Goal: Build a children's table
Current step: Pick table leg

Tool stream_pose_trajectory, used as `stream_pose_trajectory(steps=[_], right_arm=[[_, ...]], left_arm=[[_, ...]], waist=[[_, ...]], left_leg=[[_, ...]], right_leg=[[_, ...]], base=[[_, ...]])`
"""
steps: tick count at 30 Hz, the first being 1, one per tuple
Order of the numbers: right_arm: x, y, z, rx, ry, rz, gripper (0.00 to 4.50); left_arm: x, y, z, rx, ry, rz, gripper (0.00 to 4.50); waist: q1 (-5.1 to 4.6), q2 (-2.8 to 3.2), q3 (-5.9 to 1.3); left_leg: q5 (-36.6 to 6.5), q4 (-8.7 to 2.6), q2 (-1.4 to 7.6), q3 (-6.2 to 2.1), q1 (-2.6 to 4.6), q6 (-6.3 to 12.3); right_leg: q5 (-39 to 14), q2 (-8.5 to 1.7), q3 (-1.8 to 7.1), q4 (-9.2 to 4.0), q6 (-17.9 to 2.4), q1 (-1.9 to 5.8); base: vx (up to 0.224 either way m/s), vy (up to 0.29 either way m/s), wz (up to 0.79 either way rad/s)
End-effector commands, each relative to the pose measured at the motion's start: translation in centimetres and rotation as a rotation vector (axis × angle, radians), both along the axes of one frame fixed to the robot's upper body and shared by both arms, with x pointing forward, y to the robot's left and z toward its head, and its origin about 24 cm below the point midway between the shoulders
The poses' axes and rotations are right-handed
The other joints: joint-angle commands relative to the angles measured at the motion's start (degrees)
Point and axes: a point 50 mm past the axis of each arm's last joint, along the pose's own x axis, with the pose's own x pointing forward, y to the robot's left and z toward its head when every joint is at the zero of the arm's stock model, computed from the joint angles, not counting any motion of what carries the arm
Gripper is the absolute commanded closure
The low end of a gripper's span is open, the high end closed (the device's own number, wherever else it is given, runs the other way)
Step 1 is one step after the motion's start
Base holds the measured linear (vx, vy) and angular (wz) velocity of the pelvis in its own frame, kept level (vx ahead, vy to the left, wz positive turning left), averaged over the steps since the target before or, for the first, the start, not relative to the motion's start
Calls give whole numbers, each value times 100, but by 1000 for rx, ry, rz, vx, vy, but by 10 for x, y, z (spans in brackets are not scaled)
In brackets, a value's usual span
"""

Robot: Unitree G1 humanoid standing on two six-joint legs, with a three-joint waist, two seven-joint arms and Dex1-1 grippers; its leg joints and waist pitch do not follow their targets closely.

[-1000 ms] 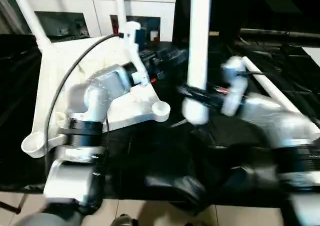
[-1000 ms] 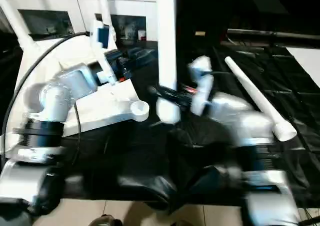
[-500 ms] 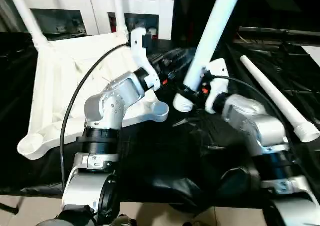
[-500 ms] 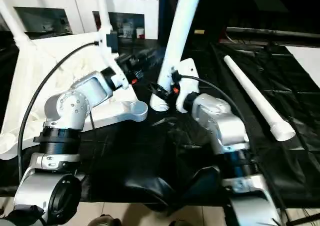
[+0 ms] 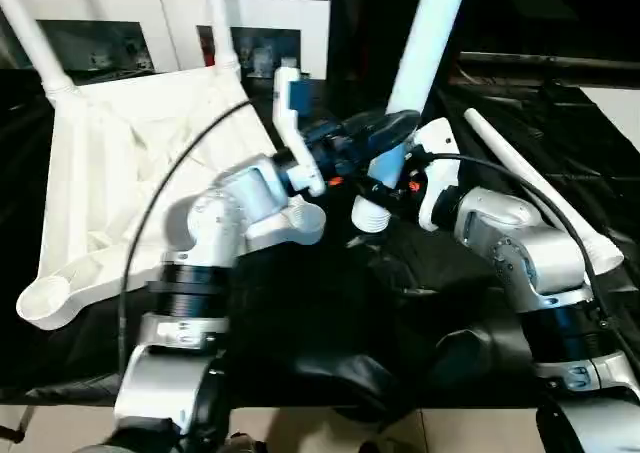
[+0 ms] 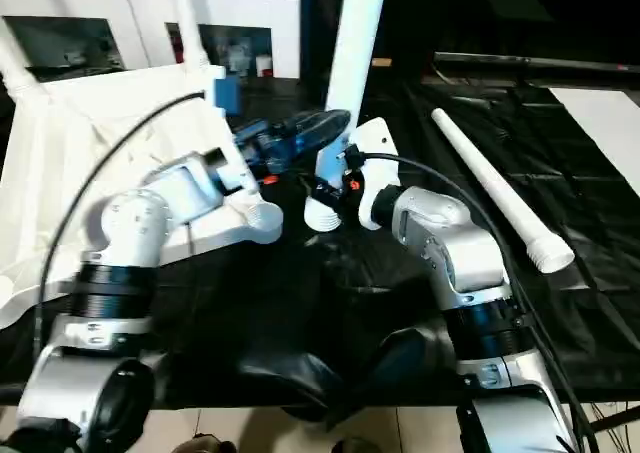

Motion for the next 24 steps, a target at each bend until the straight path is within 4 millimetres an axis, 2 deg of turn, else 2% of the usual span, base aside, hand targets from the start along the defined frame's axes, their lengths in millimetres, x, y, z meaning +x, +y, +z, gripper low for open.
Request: stream_pose_trajectory(steps=[1, 2, 3, 4, 6, 8, 9, 10, 12, 13, 16, 18, 20, 24], right_arm=[[-4, 6, 3, -37, -19, 33, 264], [-5, 7, 2, -48, -18, 37, 264], [-5, 10, 0, -66, -22, 32, 264], [-5, 13, -2, -98, -39, 4, 264], [-2, 17, -3, -152, -78, -56, 264], [0, 20, -4, -174, -106, -119, 264], [1, 21, -4, -170, -113, -144, 264], [2, 23, -4, -160, -119, -176, 264], [3, 24, -4, -154, -127, -215, 264], [3, 26, -3, -143, -137, -250, 264], [5, 31, 0, -117, -156, -288, 264], [7, 33, 3, -101, -175, -316, 264], [8, 36, 6, -85, -187, -331, 264], [9, 39, 7, -71, -191, -341, 264]], left_arm=[[5, -6, 1, 53, -26, 51, 0], [7, -7, 2, 60, -30, 71, 0], [8, -9, 2, 64, -31, 88, 0], [9, -15, 4, 72, -43, 110, 0], [11, -23, 4, 91, -50, 166, 0], [17, -25, 3, 108, -39, 249, 0], [19, -25, 3, 113, -30, 282, 0], [22, -25, 2, 113, -12, 326, 0], [26, -23, 2, 103, 10, 367, 0], [31, -18, 2, 85, 42, 434, 37], [36, -11, 1, 82, 79, 517, 49], [38, -8, -1, 105, 93, 553, 81], [42, -1, -3, 112, 104, 645, 85], [45, 3, -1, 102, 96, 671, 123]], waist=[[-6, 2, -488], [-5, 2, -492], [10, 63, -493], [-1, 86, -498], [-20, 92, -510], [-18, 63, -515], [-20, 127, -507], [-31, 95, -513], [-27, 88, -518], [-27, 77, -512], [-29, 95, -515], [-23, 107, -512], [-16, 117, -519], [-2, 126, -522]], left_leg=[[-681, -403, 222, -55, 112, 256], [-689, -400, 218, -53, 115, 232], [-715, -408, 221, -69, 120, 175], [-710, -409, 231, -79, 119, 128], [-657, -404, 222, -86, 116, 87], [-674, -403, 216, -77, 111, 108], [-688, -402, 211, -80, 112, 86], [-722, -400, 198, -79, 103, 78], [-736, -395, 185, -76, 95, 88], [-731, -400, 174, -79, 85, 99], [-828, -401, 178, -76, 102, 112], [-833, -411, 185, -84, 106, 115], [-799, -414, 199, -91, 112, 120], [-745, -419, 201, -92, 112, 142]], right_leg=[[-932, -317, 253, -414, -1267, 371], [-936, -325, 256, -412, -1269, 382], [-954, -331, 252, -405, -1269, 385], [-865, -329, 253, -399, -1283, 383], [-670, -321, 252, -387, -1311, 391], [-623, -325, 259, -390, -1338, 401], [-611, -320, 258, -400, -1335, 389], [-628, -316, 255, -399, -1326, 405], [-670, -319, 255, -401, -1311, 410], [-742, -316, 251, -409, -1261, 417], [-885, -319, 252, -425, -1235, 393], [-891, -314, 243, -427, -1225, 388], [-783, -312, 245, -414, -1243, 384], [-557, -315, 246, -391, -1285, 389]], base=[[0, 0, 0], [0, 0, 0], [0, 0, 0], [0, 0, 0], [0, 0, 0], [0, 0, 0], [0, 0, 0], [0, 0, 0], [0, 0, 0], [0, 0, 0], [0, 0, 0], [0, 0, 0], [0, 0, 0], [0, 0, 0]])
